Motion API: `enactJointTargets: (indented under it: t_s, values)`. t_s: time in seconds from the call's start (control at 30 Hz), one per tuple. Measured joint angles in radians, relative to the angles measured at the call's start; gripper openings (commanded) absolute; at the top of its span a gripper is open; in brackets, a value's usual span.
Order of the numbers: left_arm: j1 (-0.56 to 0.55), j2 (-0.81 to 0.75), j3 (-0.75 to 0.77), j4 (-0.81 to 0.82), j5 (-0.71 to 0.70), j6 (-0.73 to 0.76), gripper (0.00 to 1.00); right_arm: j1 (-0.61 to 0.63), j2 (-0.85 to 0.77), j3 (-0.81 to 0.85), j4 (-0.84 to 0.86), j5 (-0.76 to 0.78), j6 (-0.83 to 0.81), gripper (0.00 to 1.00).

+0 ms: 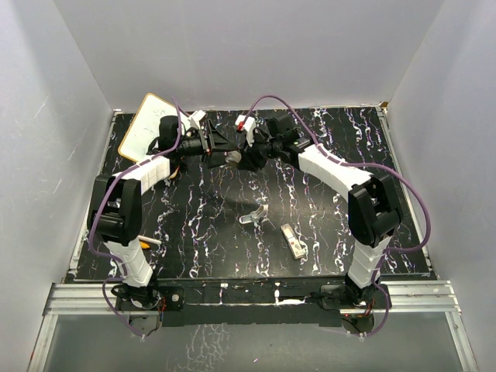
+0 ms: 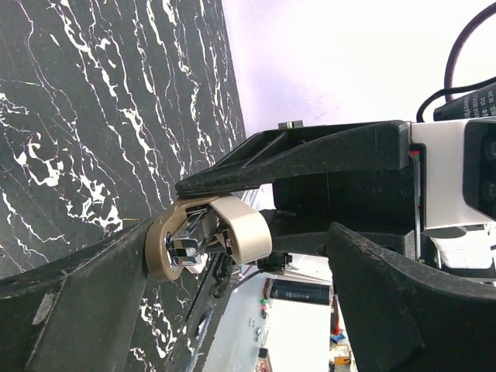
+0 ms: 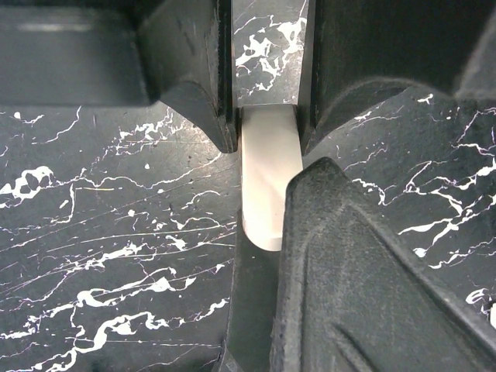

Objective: Load the staples into the stapler

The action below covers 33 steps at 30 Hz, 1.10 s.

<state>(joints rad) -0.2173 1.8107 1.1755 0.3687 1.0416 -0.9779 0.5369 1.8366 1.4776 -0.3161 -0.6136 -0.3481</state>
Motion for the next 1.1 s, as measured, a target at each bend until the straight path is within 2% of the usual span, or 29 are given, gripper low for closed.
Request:
enactJointTargets:
  t_s: [0.03,0.1,0.13,0.17,0.2,0.47,0.5,0.53,0.6,0.63,0.7,0.77,0.93,0.97,1.0,1.03,1.1]
  values:
    - [0.000,0.000,0.000,0.002,0.000,-0.006,0.79,0.000,-0.002,0.000,0.000,0.001,0.002,0.08]
    - [0.000,0.000,0.000,0.006,0.000,-0.016,0.57,0.000,-0.008,0.000,-0.002,0.003,0.003,0.08]
    - [0.000,0.000,-0.002,0.007,-0.002,-0.019,0.36,0.000,-0.012,0.000,-0.002,0.003,0.004,0.08]
    - [0.001,0.000,-0.005,0.011,-0.004,-0.024,0.06,0.000,-0.016,0.000,-0.002,0.004,0.005,0.08]
    - [0.004,0.000,-0.011,0.014,-0.010,-0.020,0.00,0.000,-0.023,0.000,-0.006,0.002,0.007,0.08]
    - [0.005,0.007,-0.014,-0.010,0.000,-0.025,0.00,0.005,-0.032,-0.018,-0.013,0.014,0.002,0.08]
    - [0.005,0.010,-0.015,-0.010,0.002,-0.024,0.10,0.005,-0.032,-0.021,-0.011,0.014,0.000,0.08]
    - [0.004,0.011,-0.018,-0.006,0.002,-0.027,0.30,0.005,-0.032,-0.025,-0.008,0.014,-0.002,0.08]
    - [0.003,0.012,-0.027,0.002,0.002,-0.032,0.61,0.005,-0.034,-0.037,0.001,0.013,-0.005,0.08]
    - [0.003,0.012,-0.032,0.008,0.001,-0.035,0.70,0.005,-0.035,-0.039,0.000,0.013,-0.007,0.08]
    - [-0.001,0.013,-0.034,0.014,0.015,-0.042,0.79,0.005,-0.042,-0.049,0.006,0.015,-0.014,0.08]
    - [-0.011,0.013,-0.034,0.022,0.026,-0.049,0.84,0.006,-0.049,-0.053,0.006,0.013,-0.018,0.08]
    - [-0.026,0.013,-0.034,0.019,0.041,-0.051,0.84,0.008,-0.061,-0.053,0.008,0.012,-0.021,0.08]
    - [-0.029,0.013,-0.034,0.017,0.042,-0.051,0.70,0.011,-0.063,-0.053,0.009,0.012,-0.021,0.08]
    - [-0.030,0.013,-0.034,0.014,0.044,-0.050,0.27,0.011,-0.063,-0.053,0.008,0.012,-0.021,0.08]
    - [-0.031,0.013,-0.034,0.011,0.043,-0.051,0.00,0.012,-0.063,-0.053,0.008,0.013,-0.023,0.08]
    - [-0.031,0.013,-0.034,-0.003,0.039,-0.035,0.00,0.012,-0.063,-0.055,0.005,0.019,-0.031,0.08]
